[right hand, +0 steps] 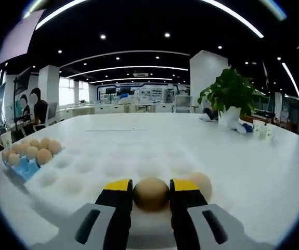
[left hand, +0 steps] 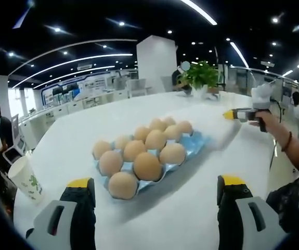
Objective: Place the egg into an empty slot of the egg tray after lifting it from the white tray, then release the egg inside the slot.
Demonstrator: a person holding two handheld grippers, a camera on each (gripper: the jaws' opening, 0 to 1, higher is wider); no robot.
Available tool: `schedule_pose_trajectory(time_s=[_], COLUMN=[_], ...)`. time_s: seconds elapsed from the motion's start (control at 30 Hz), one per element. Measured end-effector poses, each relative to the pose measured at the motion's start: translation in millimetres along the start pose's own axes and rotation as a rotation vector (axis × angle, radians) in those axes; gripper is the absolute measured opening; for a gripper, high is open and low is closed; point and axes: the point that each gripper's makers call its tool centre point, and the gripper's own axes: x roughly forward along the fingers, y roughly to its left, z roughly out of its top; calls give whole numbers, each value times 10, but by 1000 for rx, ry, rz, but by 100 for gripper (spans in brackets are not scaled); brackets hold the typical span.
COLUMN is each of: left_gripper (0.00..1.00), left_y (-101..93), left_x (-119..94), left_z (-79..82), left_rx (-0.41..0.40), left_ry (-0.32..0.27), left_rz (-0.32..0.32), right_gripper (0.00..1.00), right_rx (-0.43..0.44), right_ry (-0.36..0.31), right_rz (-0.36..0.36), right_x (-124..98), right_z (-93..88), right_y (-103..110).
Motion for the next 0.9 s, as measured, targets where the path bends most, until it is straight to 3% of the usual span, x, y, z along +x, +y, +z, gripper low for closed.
schedule_pose_trajectory(time_s=[0.13, 0.17, 0.33, 0.43, 0.53, 0.9], left_gripper=[99, 99, 99, 99, 99, 100], left_y=[-18, -21, -31, -19, -1, -1], left_x=[1, 3, 12, 7, 7, -5], left_z=[-13, -14, -6, 0, -5, -22], left_rx=[1, 0, 3, 3, 1, -1], left_ry=[4, 4, 5, 5, 7, 8], left_rz=[-1, -1, -3, 1, 5, 2], right_gripper=[29, 29, 29, 29, 29, 29], right_rx=[29, 70, 73, 76, 73, 48], right_ry=[-4, -19, -51, -129, -160, -135], right_rz=[-7, -19, -26, -20, -13, -4], right_x=[-14, -19, -61, -117, -145, -126], right_z=[0, 12, 32, 183, 263, 249], right_y=[-11, -19, -13, 2, 24, 90])
